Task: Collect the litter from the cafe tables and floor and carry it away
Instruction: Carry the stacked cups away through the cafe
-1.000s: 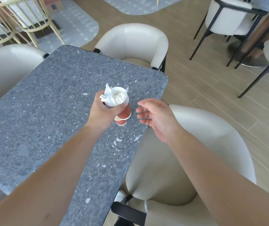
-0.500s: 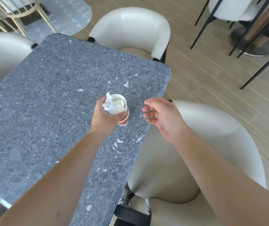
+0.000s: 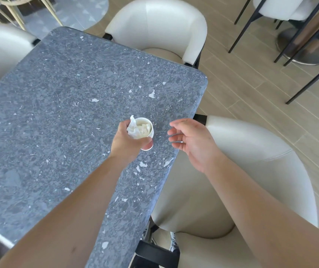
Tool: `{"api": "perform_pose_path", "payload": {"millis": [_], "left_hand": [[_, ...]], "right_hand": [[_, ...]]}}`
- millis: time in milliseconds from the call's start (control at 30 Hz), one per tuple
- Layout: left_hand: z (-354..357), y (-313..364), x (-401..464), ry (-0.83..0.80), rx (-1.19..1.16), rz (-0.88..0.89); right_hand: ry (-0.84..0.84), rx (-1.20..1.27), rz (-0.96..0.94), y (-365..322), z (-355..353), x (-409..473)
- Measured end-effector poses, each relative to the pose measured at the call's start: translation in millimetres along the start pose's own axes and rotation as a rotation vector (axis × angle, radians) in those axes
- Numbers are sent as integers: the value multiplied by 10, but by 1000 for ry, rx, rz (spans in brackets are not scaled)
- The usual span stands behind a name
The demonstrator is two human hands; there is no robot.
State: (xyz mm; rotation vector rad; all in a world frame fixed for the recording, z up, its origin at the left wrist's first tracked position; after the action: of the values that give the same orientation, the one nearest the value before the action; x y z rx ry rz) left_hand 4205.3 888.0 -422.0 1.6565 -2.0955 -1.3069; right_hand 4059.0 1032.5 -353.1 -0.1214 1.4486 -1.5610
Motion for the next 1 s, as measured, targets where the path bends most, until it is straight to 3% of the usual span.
{"api": "perform_pose_path", "payload": {"millis": [267,433,1000], "left_hand": [[-451,487,-328,18,-212,129],[-713,672,-633,111,-306,190],[-1497,354,-1636,329,-480,277]], "right_hand": [[-79,35,-53,-224,214,-213],[-144,31,-87,-345,319,-421],[-400,-31,-131,-315,1023,-1100]]}}
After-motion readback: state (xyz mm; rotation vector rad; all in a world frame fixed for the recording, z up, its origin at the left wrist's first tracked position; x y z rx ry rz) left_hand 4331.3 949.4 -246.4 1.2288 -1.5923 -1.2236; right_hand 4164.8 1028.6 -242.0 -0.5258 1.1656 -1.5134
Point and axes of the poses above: each hand's wrist, its own x-axis towards the middle knuckle, its own z-axis out of the palm, y = z × x, the point moved 5 cm from there along x, towards the middle knuckle, and after that the axes turned 7 degrees about x, right-handed, at the moved point
